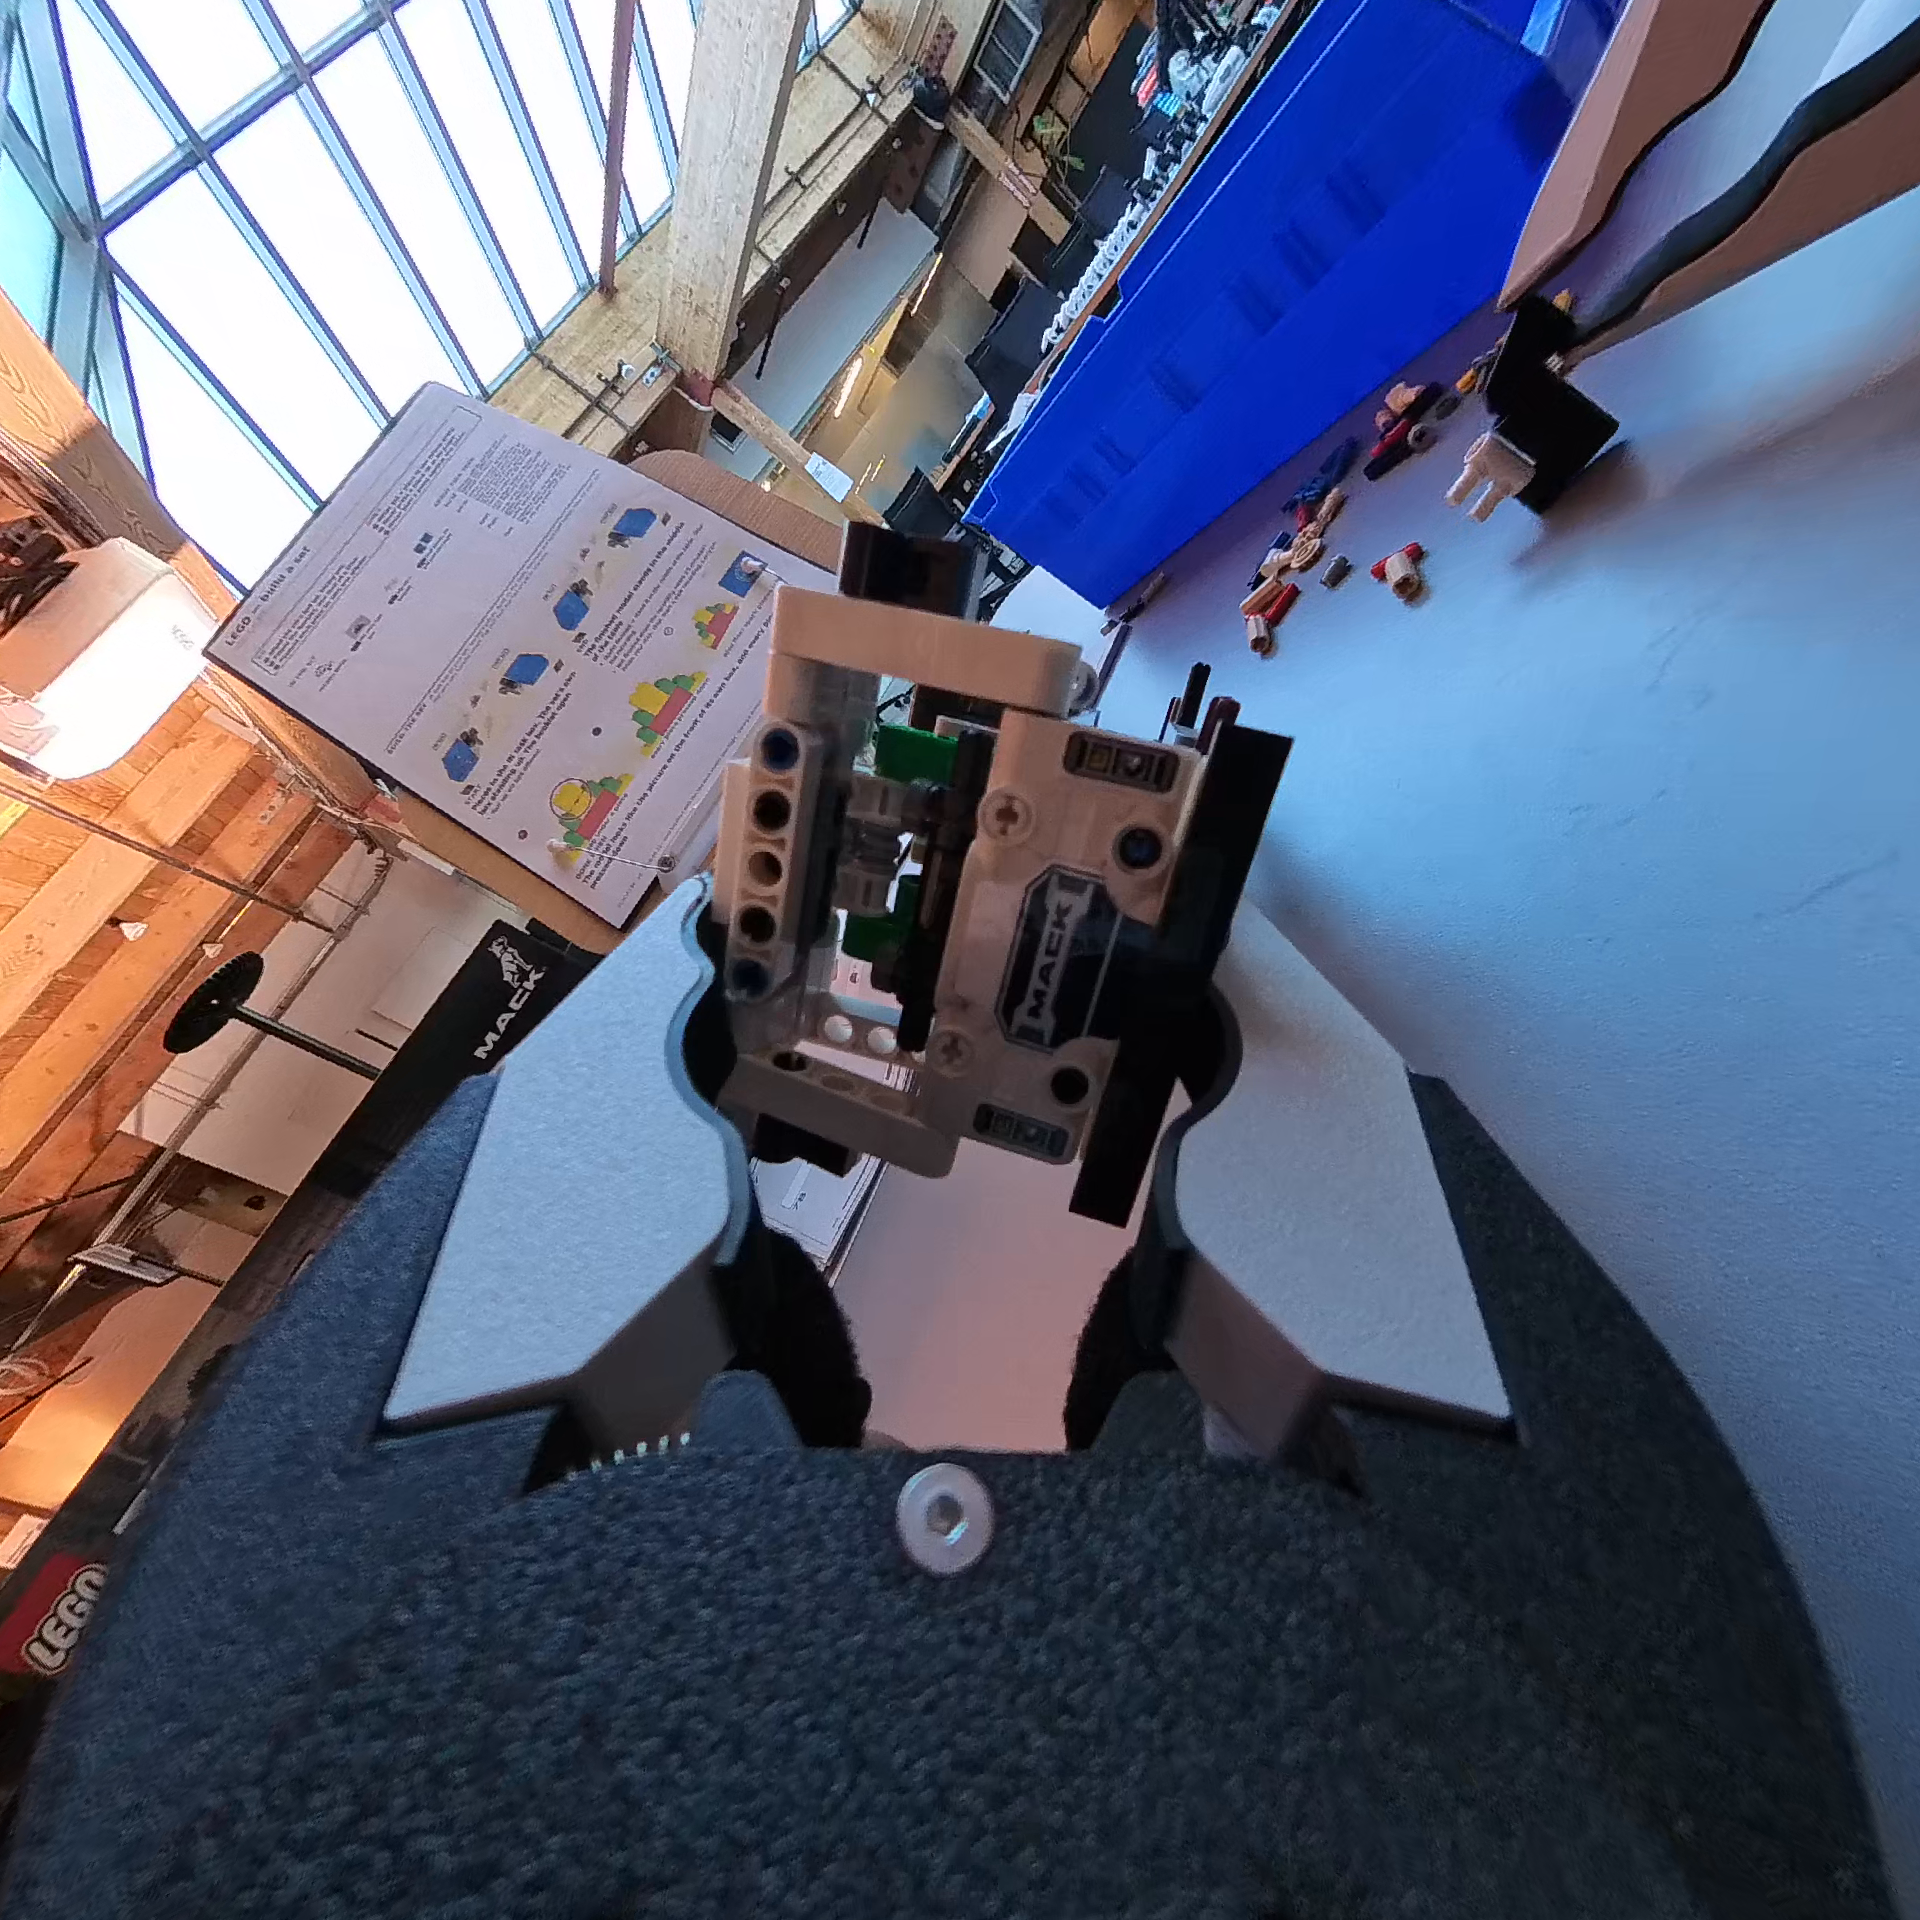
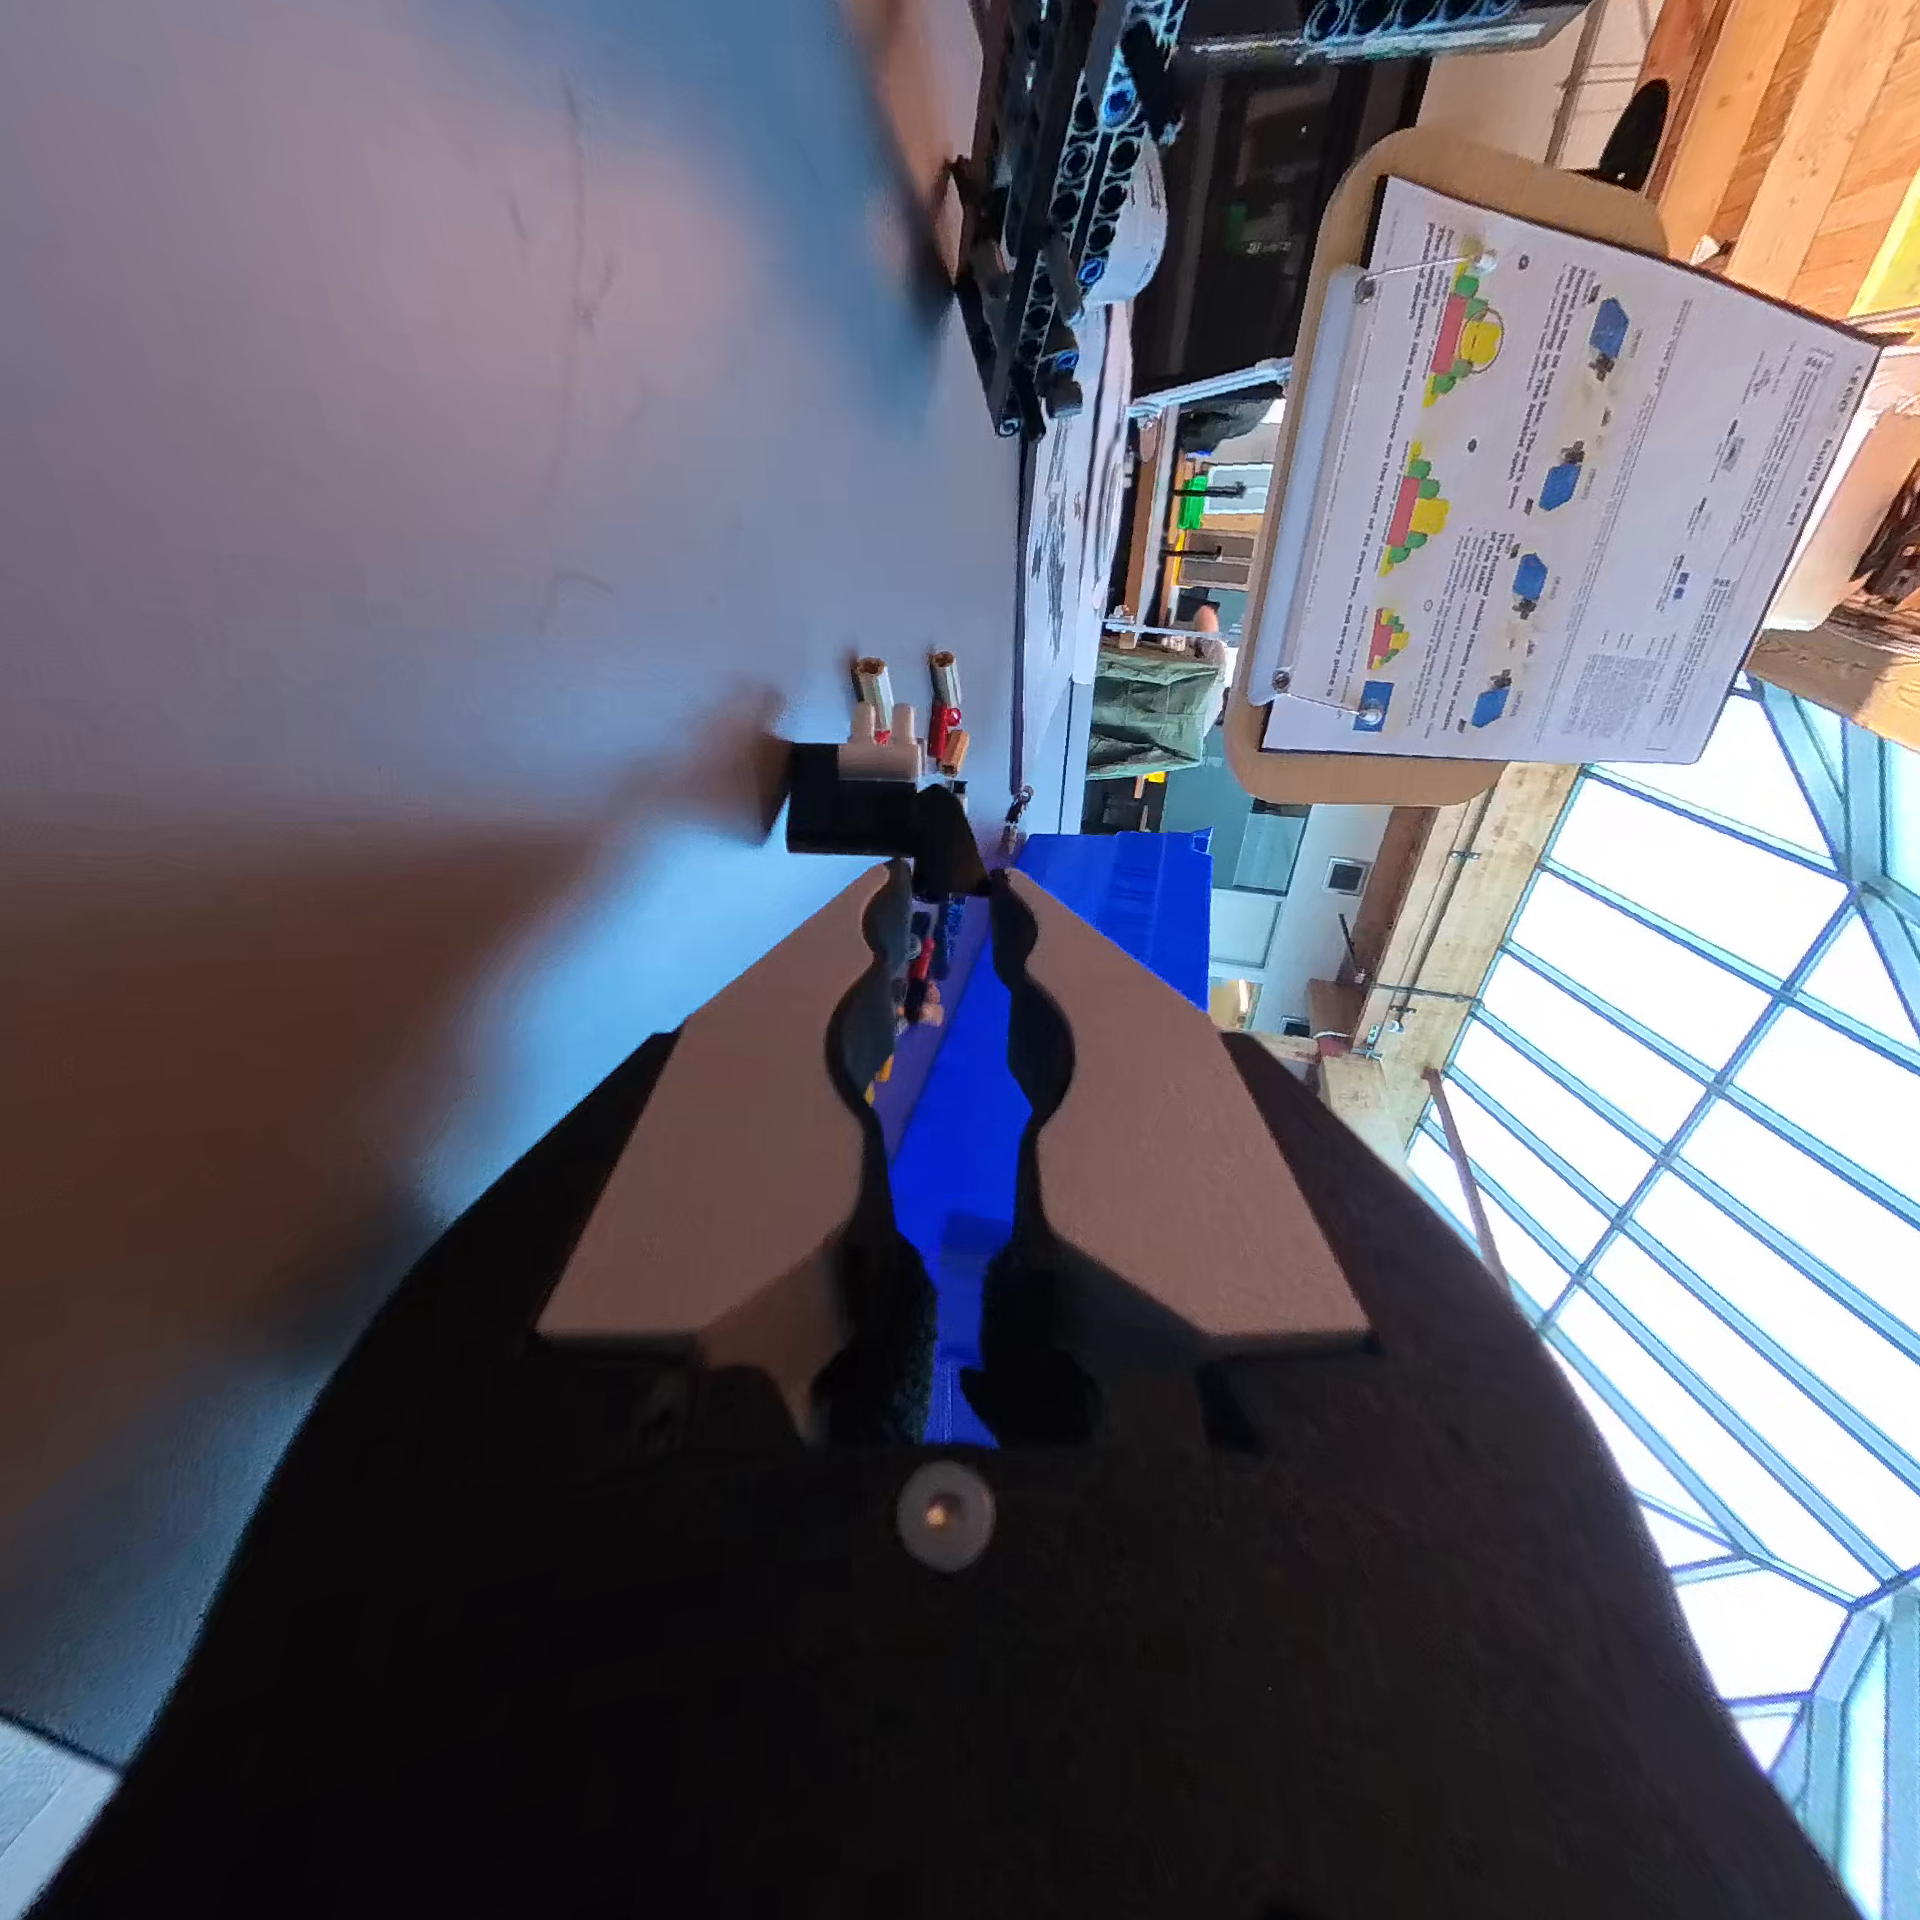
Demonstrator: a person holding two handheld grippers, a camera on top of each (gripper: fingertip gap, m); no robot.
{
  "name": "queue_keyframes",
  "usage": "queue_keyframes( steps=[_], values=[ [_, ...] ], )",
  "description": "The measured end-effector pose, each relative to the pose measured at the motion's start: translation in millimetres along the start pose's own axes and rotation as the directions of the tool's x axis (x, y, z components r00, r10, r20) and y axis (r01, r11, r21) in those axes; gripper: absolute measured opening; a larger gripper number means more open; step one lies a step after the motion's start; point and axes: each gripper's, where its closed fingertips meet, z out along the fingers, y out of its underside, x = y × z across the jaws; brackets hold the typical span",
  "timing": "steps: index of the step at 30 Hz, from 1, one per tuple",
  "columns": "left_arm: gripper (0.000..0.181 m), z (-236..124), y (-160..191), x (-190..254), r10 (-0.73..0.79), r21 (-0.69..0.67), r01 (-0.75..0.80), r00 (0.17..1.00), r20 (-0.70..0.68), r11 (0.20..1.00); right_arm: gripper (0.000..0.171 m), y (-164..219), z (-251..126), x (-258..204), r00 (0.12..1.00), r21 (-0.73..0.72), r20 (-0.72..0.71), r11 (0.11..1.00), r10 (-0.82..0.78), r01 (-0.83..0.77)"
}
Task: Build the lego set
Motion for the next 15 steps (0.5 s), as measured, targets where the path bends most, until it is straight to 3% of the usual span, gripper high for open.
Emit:
queue_keyframes(
  steps=[15],
  values=[
    [0.085, -0.1, -0.5, 0.3, 0.002, 0.001, -0.002, 1.000, 0.001, 1.000, 0.014, -3.9, -6.9, -5.6, 0.996, 0.024, 0.030, 0.996, 0.081, -0.082]
  ],
)
